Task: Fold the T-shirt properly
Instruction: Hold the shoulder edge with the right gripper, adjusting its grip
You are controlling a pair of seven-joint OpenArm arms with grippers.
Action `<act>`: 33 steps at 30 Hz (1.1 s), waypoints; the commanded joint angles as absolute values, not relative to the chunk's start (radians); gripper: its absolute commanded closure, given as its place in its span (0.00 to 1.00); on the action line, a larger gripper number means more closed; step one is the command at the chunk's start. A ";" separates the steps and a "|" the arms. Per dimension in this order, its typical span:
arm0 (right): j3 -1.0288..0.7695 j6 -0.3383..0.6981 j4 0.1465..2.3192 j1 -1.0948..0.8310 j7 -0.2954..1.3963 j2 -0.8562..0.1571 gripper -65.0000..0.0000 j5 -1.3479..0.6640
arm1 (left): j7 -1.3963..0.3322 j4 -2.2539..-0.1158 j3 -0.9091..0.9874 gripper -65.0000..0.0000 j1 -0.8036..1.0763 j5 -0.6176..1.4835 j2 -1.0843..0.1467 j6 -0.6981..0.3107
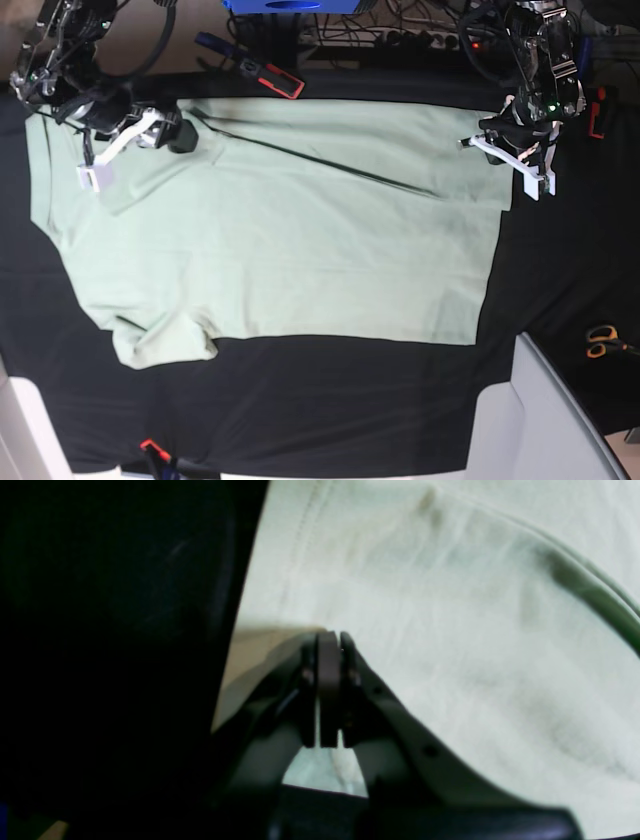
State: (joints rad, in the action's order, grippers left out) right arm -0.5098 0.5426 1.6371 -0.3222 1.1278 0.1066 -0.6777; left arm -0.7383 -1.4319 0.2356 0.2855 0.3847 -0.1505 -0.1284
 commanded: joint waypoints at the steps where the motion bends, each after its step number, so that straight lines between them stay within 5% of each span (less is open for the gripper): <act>1: -0.507 0.539 1.636 -0.326 1.101 0.099 0.42 -0.714 | -0.751 -1.435 0.240 1.00 0.289 0.364 -0.162 -0.111; 33: -0.504 0.530 1.532 -0.372 1.009 0.082 0.47 -0.722 | -0.751 -1.435 0.246 1.00 0.291 0.364 -0.176 -0.111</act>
State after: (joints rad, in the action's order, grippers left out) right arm -0.5053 0.5247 1.5208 -0.3729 1.0195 0.0860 -0.7036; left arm -0.7399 -1.4300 0.2394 0.2859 0.3813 -0.1612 -0.1284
